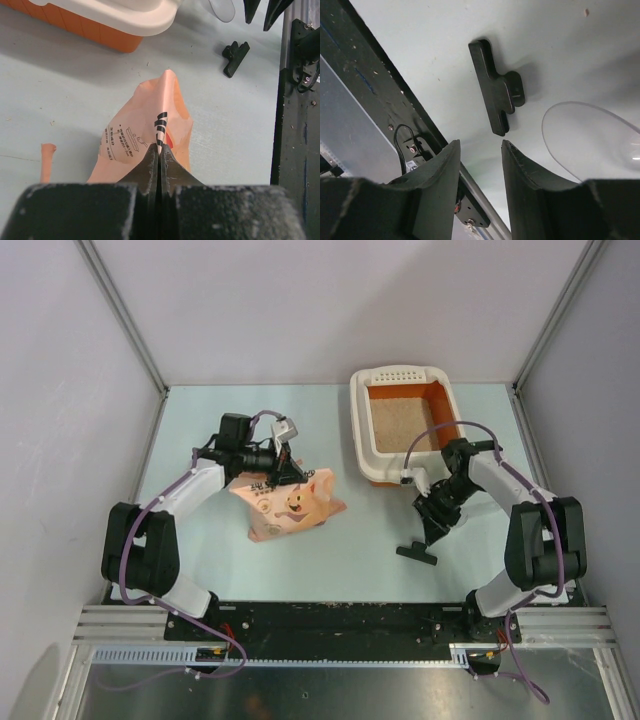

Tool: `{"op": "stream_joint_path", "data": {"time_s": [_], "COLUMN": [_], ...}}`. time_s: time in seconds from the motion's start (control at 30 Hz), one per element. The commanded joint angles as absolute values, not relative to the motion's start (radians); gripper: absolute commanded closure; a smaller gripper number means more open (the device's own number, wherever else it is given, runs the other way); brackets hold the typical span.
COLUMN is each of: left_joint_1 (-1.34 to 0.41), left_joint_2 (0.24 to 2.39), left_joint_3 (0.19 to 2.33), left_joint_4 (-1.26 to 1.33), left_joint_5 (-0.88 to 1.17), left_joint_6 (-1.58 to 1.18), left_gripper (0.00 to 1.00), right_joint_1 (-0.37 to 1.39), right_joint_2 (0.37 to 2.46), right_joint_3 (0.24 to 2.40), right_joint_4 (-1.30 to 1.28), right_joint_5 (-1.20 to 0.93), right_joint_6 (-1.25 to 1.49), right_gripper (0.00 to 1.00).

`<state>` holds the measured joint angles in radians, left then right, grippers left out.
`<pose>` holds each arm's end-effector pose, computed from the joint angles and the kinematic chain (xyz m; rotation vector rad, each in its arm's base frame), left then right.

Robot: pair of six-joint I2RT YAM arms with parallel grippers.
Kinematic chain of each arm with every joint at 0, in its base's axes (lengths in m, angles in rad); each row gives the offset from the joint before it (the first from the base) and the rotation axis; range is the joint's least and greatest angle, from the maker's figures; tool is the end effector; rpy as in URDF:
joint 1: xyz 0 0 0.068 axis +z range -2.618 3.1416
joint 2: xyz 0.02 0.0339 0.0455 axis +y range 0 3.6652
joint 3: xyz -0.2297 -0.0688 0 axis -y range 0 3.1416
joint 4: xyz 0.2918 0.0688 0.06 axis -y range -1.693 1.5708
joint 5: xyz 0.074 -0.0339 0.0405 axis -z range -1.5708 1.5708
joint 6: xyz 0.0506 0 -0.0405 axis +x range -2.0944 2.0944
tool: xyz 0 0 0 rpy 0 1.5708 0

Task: Fill the litter box with clean litter

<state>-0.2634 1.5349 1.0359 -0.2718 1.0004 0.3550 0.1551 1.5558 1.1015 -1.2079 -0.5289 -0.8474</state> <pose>0.3455 -0.1373 0.1855 1.0918 1.8368 -1.0964 0.2869 0.0707 0.1518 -1.3816 2.5972 0.7950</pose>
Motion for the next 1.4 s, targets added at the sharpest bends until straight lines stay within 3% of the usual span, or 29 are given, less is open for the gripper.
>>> {"op": "stream_joint_path", "data": {"time_s": [0.0, 0.17, 0.47, 1.07, 1.37], "left_joint_1": [-0.291, -0.296, -0.302, -0.302, -0.302], "left_joint_2": [1.508, 1.506, 1.491, 1.499, 1.502], "left_joint_3": [1.078, 1.072, 1.058, 1.074, 1.077], "left_joint_4": [-0.230, -0.230, -0.233, -0.252, -0.259], "left_joint_5": [1.017, 1.014, 1.000, 0.979, 0.977], "left_joint_6": [0.328, 0.325, 0.328, 0.341, 0.347], "left_gripper": [1.00, 1.00, 1.00, 0.99, 0.99], "right_joint_1": [0.143, 0.143, 0.150, 0.218, 0.232], "right_joint_2": [1.594, 1.649, 1.707, 1.707, 1.687], "right_joint_3": [1.068, 1.065, 1.063, 1.025, 0.997], "right_joint_4": [-1.169, -1.101, -1.080, -1.031, -1.052], "right_joint_5": [-0.482, -0.454, -0.526, -0.526, -0.509], "right_joint_6": [-0.848, -0.821, -0.885, -0.960, -0.971], "right_gripper": [0.57, 0.53, 0.54, 0.58, 0.66]}}
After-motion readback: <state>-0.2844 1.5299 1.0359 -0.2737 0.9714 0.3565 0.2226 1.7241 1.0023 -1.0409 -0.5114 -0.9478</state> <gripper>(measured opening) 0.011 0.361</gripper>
